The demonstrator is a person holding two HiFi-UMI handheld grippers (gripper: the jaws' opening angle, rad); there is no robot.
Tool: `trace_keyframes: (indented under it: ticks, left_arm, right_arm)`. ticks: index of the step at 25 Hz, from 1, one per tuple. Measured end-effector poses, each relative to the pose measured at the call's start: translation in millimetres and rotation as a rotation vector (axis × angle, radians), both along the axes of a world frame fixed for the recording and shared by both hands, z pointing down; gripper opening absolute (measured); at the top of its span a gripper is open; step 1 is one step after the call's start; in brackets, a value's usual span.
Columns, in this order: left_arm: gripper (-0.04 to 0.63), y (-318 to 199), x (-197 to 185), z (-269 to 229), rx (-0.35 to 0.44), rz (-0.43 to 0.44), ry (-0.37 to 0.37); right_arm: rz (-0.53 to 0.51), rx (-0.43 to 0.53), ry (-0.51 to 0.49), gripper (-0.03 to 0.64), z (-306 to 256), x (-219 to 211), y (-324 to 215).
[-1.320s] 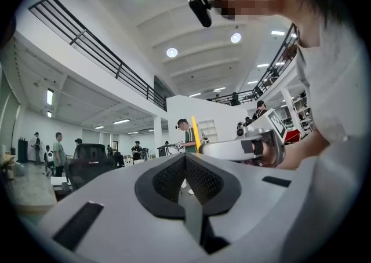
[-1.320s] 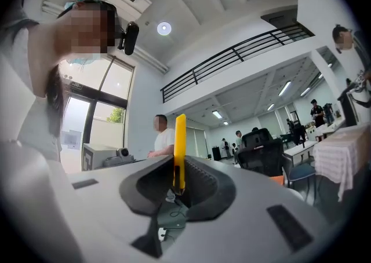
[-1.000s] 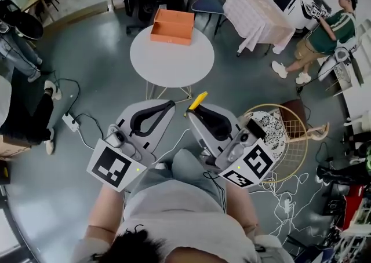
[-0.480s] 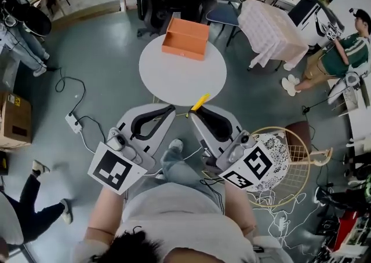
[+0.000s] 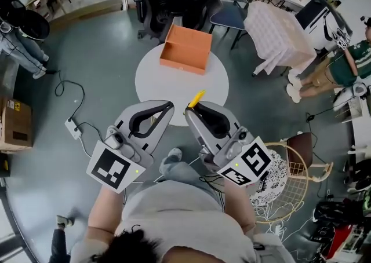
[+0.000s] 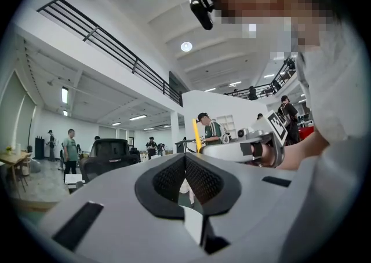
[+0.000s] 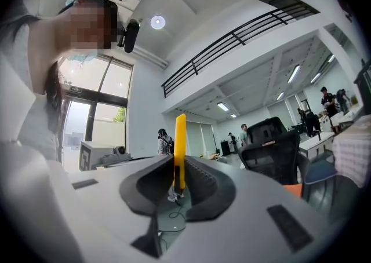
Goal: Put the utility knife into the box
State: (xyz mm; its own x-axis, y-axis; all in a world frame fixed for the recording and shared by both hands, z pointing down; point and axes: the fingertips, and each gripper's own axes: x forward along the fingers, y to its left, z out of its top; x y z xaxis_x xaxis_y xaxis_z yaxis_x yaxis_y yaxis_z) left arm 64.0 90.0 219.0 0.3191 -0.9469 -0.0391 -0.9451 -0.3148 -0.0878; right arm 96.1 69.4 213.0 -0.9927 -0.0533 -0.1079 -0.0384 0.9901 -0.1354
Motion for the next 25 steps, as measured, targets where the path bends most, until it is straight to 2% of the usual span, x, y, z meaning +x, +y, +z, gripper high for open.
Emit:
trace_keyframes:
  ticks: [11, 17, 21, 25]
  left_arm:
    - [0.009, -78, -43, 0, 0.020, -0.003, -0.009]
    - [0.009, -93, -73, -2, 0.041, 0.015, 0.040]
    - [0.009, -112, -95, -3, 0.037, 0.065, 0.031]
    - [0.009, -138, -117, -2, 0.019, 0.156, 0.034]
  right_arm:
    - [0.029, 0.020, 0.002, 0.063, 6, -36, -79]
    - [0.069, 0.013, 0.013, 0.063, 10, -57, -91]
    - [0.133, 0.012, 0.034, 0.063, 9, -78, -107]
    - [0.228, 0.003, 0.040, 0.063, 10, -102, -130]
